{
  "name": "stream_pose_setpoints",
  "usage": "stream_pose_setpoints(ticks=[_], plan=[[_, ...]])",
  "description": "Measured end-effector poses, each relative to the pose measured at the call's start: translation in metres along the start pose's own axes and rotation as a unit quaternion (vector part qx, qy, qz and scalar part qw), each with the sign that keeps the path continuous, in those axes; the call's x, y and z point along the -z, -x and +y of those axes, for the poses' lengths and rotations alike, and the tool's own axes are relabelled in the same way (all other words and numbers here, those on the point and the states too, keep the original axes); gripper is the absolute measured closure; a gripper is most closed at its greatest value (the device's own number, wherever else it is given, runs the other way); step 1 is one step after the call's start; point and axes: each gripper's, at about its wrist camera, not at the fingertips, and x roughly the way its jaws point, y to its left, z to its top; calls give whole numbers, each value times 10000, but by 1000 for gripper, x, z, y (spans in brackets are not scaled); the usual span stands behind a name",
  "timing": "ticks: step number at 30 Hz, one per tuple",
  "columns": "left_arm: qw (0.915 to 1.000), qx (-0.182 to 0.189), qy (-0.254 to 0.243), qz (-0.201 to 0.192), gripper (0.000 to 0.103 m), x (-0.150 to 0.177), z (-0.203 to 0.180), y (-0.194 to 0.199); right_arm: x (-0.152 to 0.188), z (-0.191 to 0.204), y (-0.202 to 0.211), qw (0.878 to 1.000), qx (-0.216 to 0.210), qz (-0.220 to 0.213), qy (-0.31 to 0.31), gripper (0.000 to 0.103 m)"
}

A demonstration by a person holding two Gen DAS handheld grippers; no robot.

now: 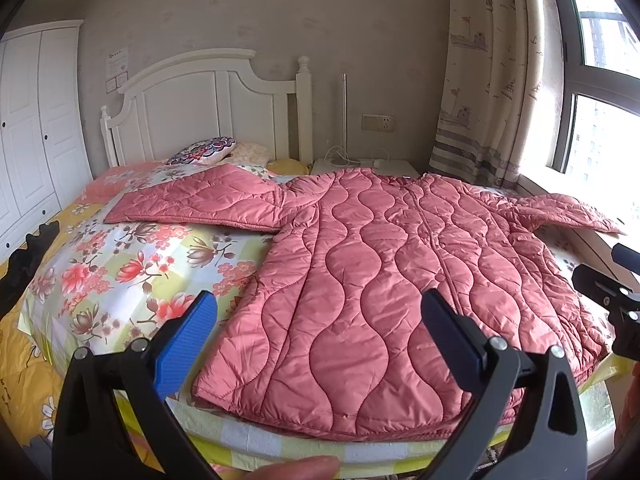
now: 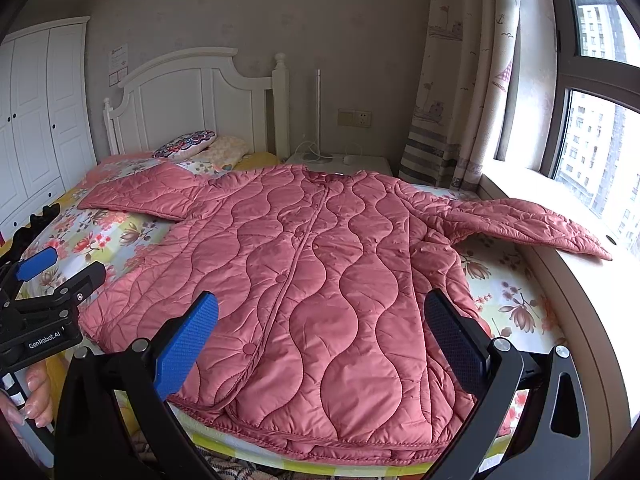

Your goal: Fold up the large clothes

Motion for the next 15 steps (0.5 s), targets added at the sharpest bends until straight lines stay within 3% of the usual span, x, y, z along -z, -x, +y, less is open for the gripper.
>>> stream_pose_setpoints(ticks=[15], plan=[[10000, -9, -14, 27, 2, 2, -1, 0, 2, 1, -2, 10000, -11, 23, 0, 4]])
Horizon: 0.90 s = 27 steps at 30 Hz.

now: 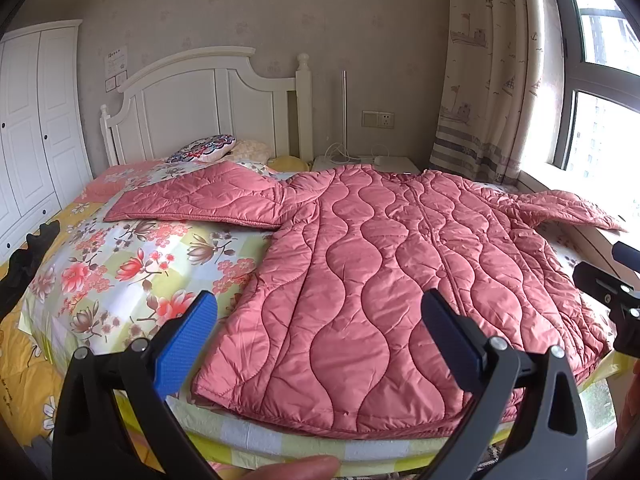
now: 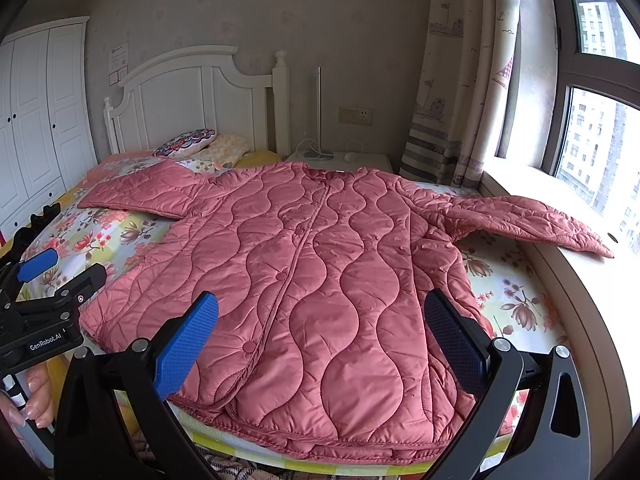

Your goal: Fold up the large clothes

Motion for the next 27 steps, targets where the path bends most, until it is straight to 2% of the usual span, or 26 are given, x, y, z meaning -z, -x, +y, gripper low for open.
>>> stream_pose_setpoints(ticks=[27], plan=[[10000, 1, -36, 30, 2, 4, 3, -1, 2, 0, -1, 10000, -4, 23, -1, 4]])
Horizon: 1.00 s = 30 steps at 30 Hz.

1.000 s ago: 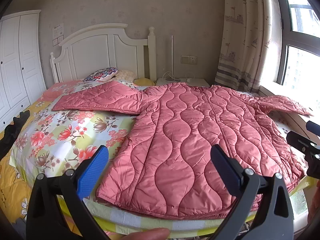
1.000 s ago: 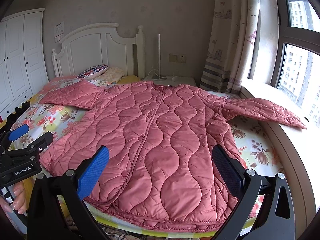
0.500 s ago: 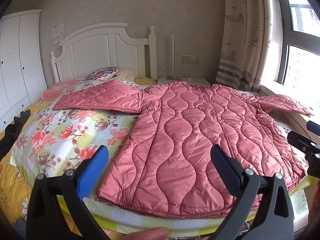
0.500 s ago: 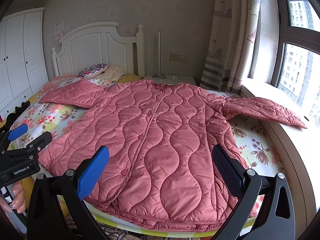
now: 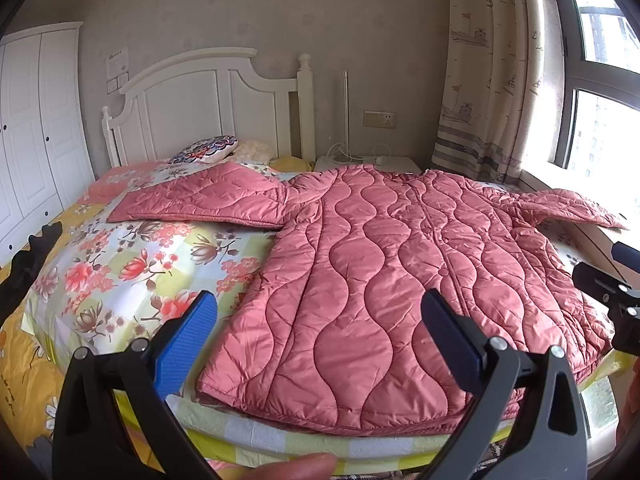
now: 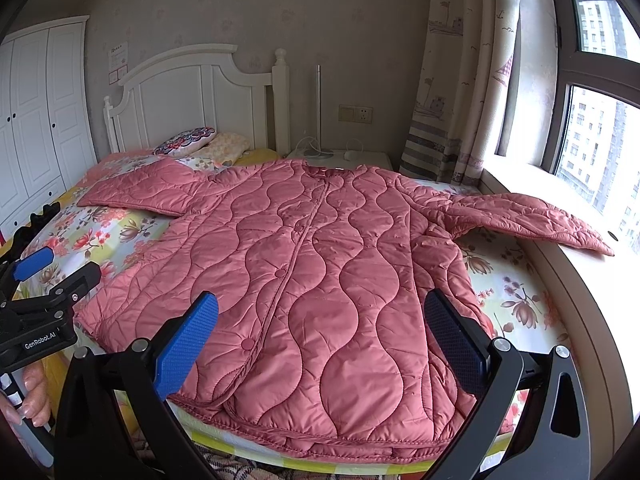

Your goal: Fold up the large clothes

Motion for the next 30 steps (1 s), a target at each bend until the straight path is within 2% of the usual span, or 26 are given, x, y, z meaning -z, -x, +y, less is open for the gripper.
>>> stream_pose_setpoints(ticks=[11, 16, 18, 19, 22, 24, 27, 30], plan=[[9998, 5, -182, -10, 2, -7, -9, -5, 5, -1, -1, 10000, 11, -9, -78, 4], [9993, 151, -332, 61, 2, -16, -23, -25, 3, -12, -10, 9999, 16, -100, -93, 4], [9983, 113, -559, 149, 2, -26, -34, -55, 3, -22, -24, 9998, 76, -58, -176, 4], [9976, 56, -673, 175, 2, -30, -40, -66, 3, -30, -37, 9995, 78, 125, -271, 4], [9910, -192, -1296, 285, 2, -43, -59, -118, 6, -58, -77, 9958, 7, 689, -610, 4], [9849, -373, -1645, 392, 2, -52, -67, -155, 7, -84, -91, 9922, 142, 730, -999, 4], [9835, -340, -1587, 796, 2, -63, -64, -204, 6, -135, -108, 9801, 280, 749, -1819, 4], [9851, -180, -1135, 1284, 2, -66, -51, -242, 4, -193, -129, 9563, 400, 848, -2768, 4]])
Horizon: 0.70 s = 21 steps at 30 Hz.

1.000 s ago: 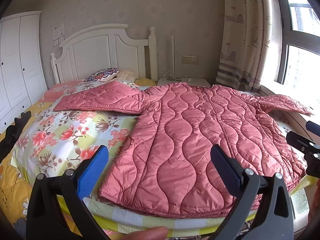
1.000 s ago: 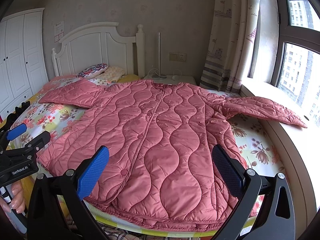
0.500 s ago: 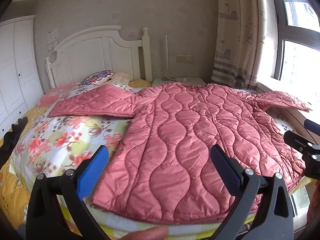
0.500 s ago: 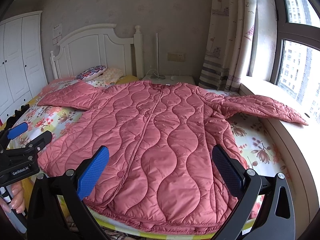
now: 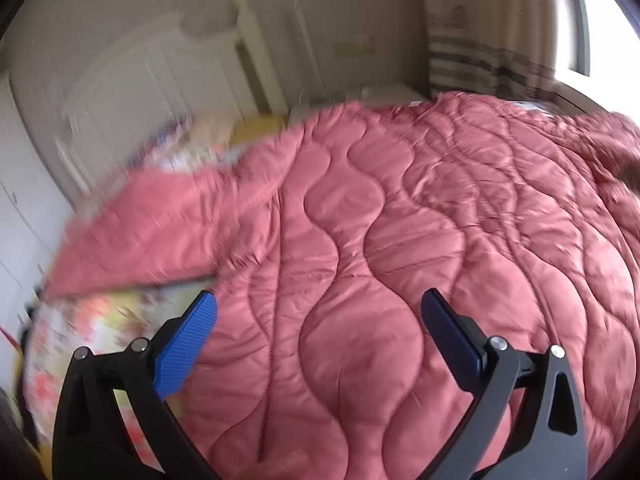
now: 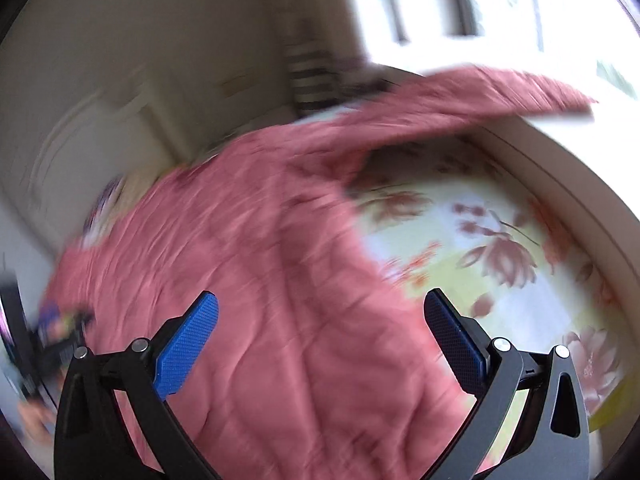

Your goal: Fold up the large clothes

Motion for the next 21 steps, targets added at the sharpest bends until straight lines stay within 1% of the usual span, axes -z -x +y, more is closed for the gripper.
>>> stream_pose_setpoints(ticks=[2, 4, 6, 8, 9, 12, 13, 14, 15, 16, 17, 18, 19, 20, 21], plan=[[9993, 178, 290, 185, 2, -1, 8, -21, -26, -29, -16, 9981, -25, -34, -614, 4], [9982, 289, 382, 349, 2, 3, 10, -35, -47, -51, -29, 9940, 8, -149, -1085, 4], [9965, 446, 450, 552, 2, 12, 11, -54, -66, -66, -39, 9891, 66, -355, -1426, 4], [9939, 682, 692, 519, 2, 16, 18, -58, -85, -84, -53, 9816, 244, -529, -1818, 4], [9929, 754, 754, 522, 2, 16, 21, -60, -92, -92, -60, 9787, 254, -545, -1965, 4], [9930, 754, 732, 544, 2, 17, 22, -62, -110, -109, -79, 9706, 104, -572, -2337, 7], [9932, 740, 715, 553, 2, 17, 21, -62, -116, -112, -84, 9682, 103, -585, -2432, 13], [9930, 745, 717, 565, 2, 17, 21, -61, -117, -111, -86, 9672, 111, -616, -2462, 22], [9929, 751, 722, 567, 2, 17, 20, -61, -123, -112, -88, 9663, 107, -688, -2477, 26], [9931, 741, 714, 568, 2, 17, 18, -62, -126, -111, -88, 9664, 143, -790, -2441, 36], [9930, 740, 717, 570, 2, 17, 18, -61, -131, -108, -86, 9673, 280, -938, -2338, 47], [9930, 739, 721, 573, 2, 17, 18, -61, -136, -105, -84, 9684, 469, -1061, -2209, 52], [9931, 732, 719, 573, 2, 18, 17, -60, -141, -101, -81, 9688, 665, -1173, -2081, 62], [9931, 739, 715, 571, 2, 17, 17, -60, -148, -94, -78, 9685, 889, -1329, -1908, 70], [9929, 749, 724, 572, 2, 17, 17, -60, -152, -87, -75, 9683, 1055, -1461, -1729, 73]])
